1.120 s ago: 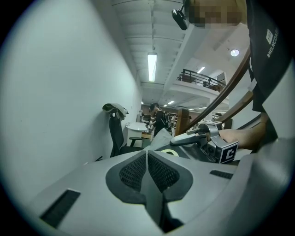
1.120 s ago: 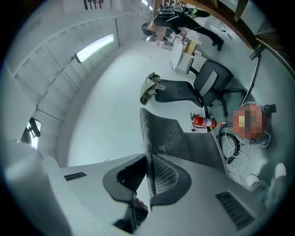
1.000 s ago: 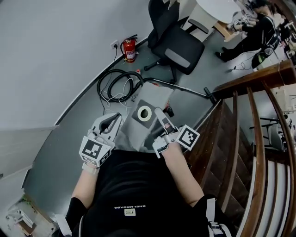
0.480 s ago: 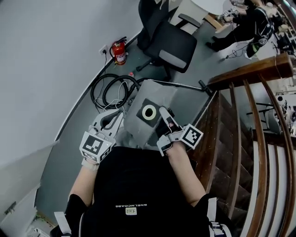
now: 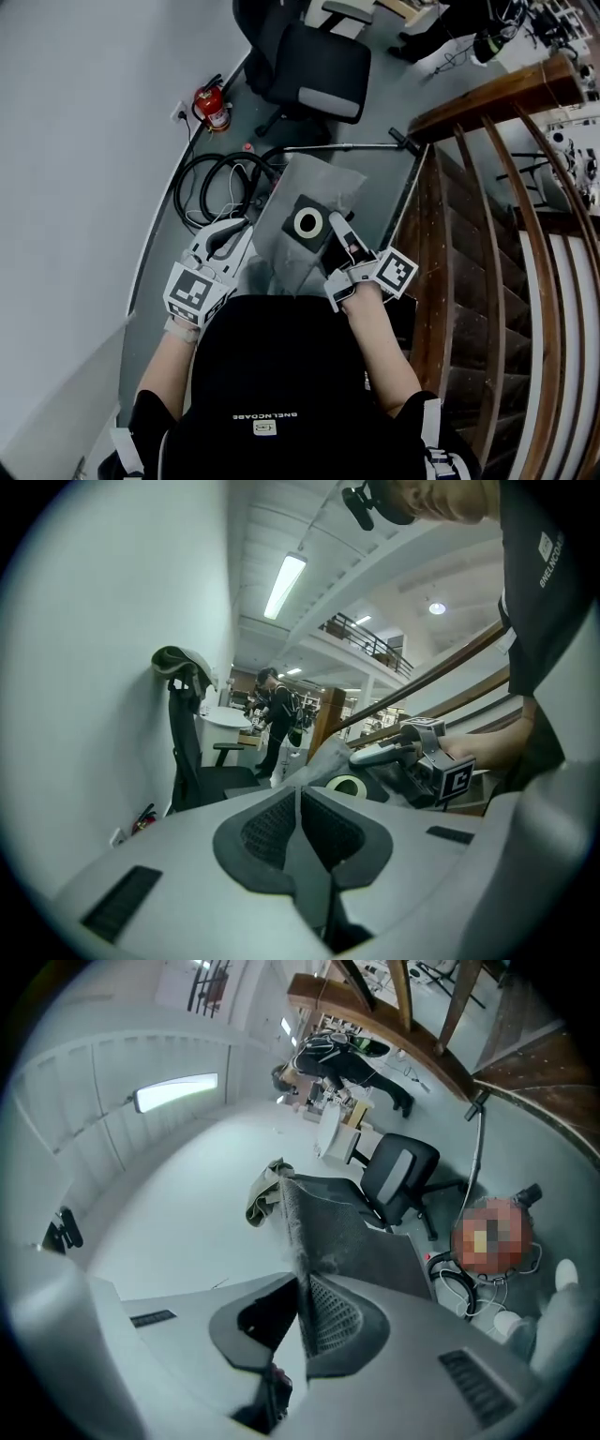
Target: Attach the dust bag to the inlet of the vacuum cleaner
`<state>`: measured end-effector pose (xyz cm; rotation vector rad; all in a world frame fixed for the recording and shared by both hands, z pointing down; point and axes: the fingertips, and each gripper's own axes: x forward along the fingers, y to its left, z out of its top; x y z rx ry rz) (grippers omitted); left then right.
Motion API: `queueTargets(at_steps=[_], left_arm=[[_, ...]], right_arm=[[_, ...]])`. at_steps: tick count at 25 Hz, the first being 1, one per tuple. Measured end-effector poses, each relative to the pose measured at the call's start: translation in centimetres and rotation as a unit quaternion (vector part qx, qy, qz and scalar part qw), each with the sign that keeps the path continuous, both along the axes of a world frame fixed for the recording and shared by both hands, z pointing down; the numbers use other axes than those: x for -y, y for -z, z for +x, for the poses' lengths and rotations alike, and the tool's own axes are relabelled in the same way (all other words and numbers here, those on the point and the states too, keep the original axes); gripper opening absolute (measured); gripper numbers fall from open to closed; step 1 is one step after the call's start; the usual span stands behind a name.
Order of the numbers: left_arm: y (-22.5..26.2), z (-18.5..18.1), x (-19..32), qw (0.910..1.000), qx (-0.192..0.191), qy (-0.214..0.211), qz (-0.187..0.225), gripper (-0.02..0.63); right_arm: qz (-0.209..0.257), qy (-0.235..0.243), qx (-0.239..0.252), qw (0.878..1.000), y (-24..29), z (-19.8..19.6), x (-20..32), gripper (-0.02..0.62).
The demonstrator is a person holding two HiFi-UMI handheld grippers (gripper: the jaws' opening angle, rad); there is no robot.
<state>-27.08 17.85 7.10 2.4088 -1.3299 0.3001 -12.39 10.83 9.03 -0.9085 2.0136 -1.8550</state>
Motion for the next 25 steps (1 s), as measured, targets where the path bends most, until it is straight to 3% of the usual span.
queueTargets(at_steps=[7, 12, 25], left_arm=[[-2.1, 3.8, 2.2, 0.9981, 0.004, -0.059, -0.020, 0.018], [-3.0, 8.4, 4.9, 0.9937, 0.025, -0.103, -0.037, 0.018], [-10.1, 17.5, 8.1, 0.9701, 0.067, -0.213, -0.095, 0.018]], right_arm=[[-0.021, -0.049, -0.010, 0.999, -2.7, 4.8, 0.5, 0.043], [-0.046, -0.107, -0.026, 0.993, -4.7, 11.6, 1.6, 0.043], [-0.103, -0.240, -0.081, 0.962, -13.0, 26.7, -0.3, 0.043]])
